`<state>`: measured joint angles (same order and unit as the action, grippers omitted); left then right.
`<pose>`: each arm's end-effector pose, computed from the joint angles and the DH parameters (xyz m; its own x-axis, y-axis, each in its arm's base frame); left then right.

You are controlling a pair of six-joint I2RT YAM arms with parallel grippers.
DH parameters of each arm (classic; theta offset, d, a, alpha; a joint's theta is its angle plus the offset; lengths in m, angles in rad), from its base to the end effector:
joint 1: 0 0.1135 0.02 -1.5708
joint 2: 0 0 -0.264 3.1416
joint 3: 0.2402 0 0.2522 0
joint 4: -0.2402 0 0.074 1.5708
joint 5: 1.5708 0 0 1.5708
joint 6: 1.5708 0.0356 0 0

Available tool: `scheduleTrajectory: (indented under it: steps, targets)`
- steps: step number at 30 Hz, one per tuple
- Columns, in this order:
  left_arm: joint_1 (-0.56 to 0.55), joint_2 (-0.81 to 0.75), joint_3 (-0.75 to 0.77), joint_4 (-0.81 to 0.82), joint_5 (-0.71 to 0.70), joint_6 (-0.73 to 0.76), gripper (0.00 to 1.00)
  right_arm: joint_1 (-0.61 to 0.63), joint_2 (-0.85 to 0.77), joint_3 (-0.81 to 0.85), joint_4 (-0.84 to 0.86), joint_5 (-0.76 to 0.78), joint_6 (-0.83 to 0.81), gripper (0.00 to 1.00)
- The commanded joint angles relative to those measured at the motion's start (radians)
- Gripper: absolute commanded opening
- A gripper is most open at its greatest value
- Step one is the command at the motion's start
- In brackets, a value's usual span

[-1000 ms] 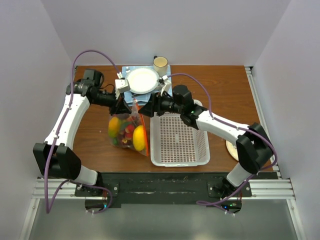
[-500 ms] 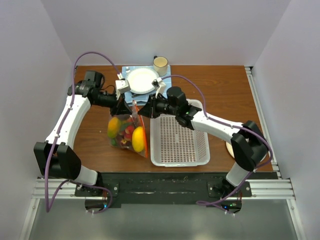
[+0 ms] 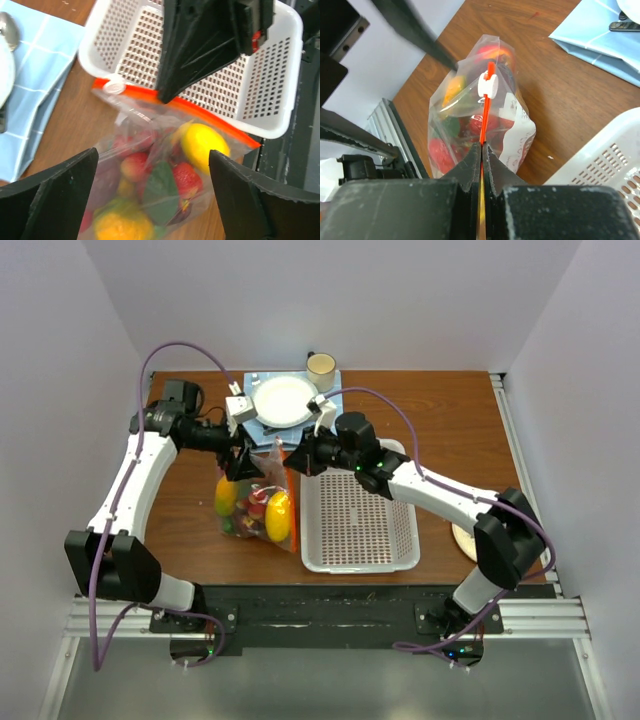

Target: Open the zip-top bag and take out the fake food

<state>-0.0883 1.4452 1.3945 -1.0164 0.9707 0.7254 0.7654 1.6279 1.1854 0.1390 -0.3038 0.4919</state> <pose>0.2764 -0.0540 0.3405 -0.3565 0.4077 -0.8407 0.9129 0.3434 -0.2206 0.2704 0.2745 0.2941 -0.5994 0.0491 -0.7989 -0.6624 0.5300 0.5295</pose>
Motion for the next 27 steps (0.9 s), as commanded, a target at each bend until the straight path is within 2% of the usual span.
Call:
scheduleTrajectory:
  steps: [1, 5, 8, 11, 12, 15, 16, 19, 27]
  targets:
    - [0.036, -0.066, -0.018, 0.172, -0.001, -0.090, 1.00, 0.002, -0.060, 0.054, -0.027, 0.000, -0.043, 0.00]
    - [0.039, -0.060, 0.003, 0.311, 0.036, -0.188, 1.00, 0.003, -0.053, 0.043, -0.006, -0.046, -0.019, 0.00]
    - [0.039, 0.006, 0.037, 0.351, 0.124, -0.185, 1.00, 0.005, -0.057, 0.048, 0.005, -0.067, -0.010, 0.00]
    - [0.039, 0.087, 0.064, 0.325, 0.287, -0.130, 1.00, 0.011, -0.063, 0.074, -0.015, -0.074, -0.027, 0.00]
    - [0.039, 0.107, 0.073, 0.303, 0.352, -0.104, 1.00, 0.011, -0.063, 0.092, -0.036, -0.074, -0.030, 0.00]
    - [0.042, 0.193, 0.139, 0.121, 0.398, 0.090, 1.00, 0.011, -0.079, 0.120, -0.067, -0.072, -0.044, 0.00]
    - [0.044, 0.216, 0.159, -0.016, 0.402, 0.232, 1.00, 0.011, -0.091, 0.126, -0.073, -0.073, -0.049, 0.00]
    - [0.058, 0.314, 0.251, -0.298, 0.415, 0.470, 1.00, 0.011, -0.102, 0.151, -0.102, -0.074, -0.058, 0.00]
    - [0.068, 0.290, 0.239, -0.300, 0.450, 0.513, 0.98, 0.012, -0.097, 0.189, -0.136, -0.086, -0.067, 0.00]
